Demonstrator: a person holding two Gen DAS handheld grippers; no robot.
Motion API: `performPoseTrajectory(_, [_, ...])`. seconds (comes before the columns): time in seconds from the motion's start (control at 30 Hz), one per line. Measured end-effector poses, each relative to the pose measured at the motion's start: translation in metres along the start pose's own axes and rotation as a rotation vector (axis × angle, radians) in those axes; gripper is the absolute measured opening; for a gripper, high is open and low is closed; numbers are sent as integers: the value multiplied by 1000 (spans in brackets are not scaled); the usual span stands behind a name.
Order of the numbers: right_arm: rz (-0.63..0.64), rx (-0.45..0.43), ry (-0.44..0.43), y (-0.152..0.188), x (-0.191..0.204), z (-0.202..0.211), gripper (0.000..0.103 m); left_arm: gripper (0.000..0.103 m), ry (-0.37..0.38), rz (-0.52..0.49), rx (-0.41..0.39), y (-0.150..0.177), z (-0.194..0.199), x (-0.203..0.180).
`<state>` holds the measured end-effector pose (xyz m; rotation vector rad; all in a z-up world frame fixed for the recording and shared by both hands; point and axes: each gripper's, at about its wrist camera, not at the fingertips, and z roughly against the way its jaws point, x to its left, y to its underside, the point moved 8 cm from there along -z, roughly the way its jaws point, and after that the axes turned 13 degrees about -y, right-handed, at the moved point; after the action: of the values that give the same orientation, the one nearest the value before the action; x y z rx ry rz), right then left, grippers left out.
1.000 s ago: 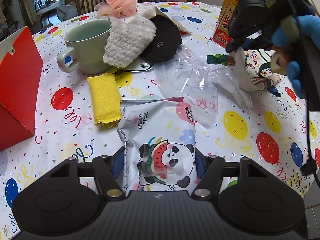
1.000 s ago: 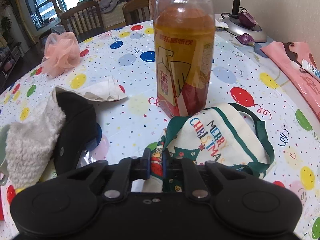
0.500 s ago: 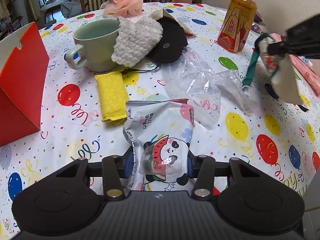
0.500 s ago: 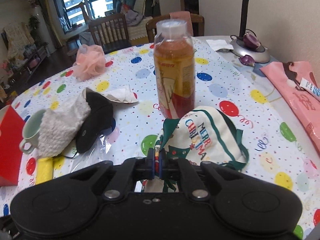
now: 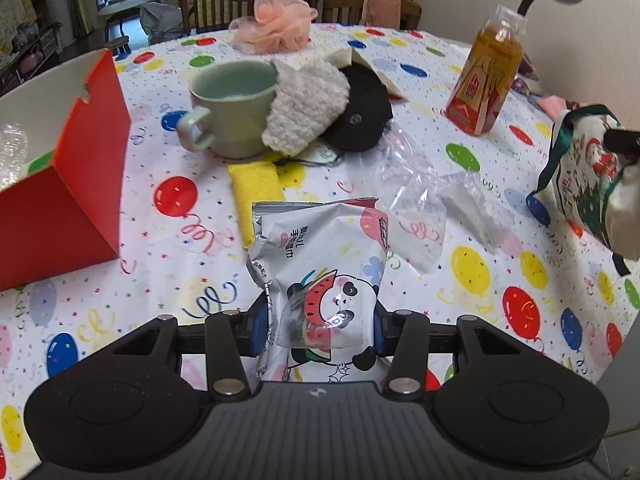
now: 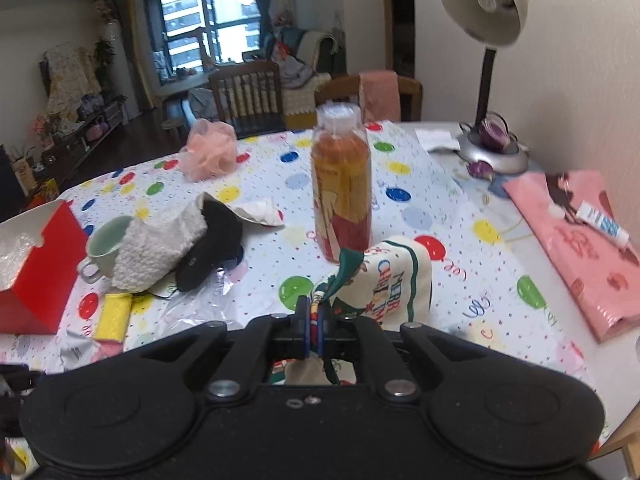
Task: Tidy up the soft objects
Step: 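Lift and carry the tote bag and panda snack bag over the box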
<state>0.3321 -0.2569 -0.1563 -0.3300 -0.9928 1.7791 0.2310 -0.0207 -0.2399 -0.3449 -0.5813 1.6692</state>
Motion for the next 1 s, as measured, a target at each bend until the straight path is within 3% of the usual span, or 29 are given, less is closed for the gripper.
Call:
performPoseTrajectory(0.53, [151, -58, -196, -29, 81, 53, 2, 46, 4, 55, -43, -26, 58, 44])
performPoseTrajectory(0.8, [263, -62, -284, -51, 140, 50, 2, 47, 9, 82, -76, -43, 84, 80])
performPoseTrajectory(1.0, [356, -61, -344, -68, 196, 34, 2, 47, -15, 110, -107, -60, 98, 129])
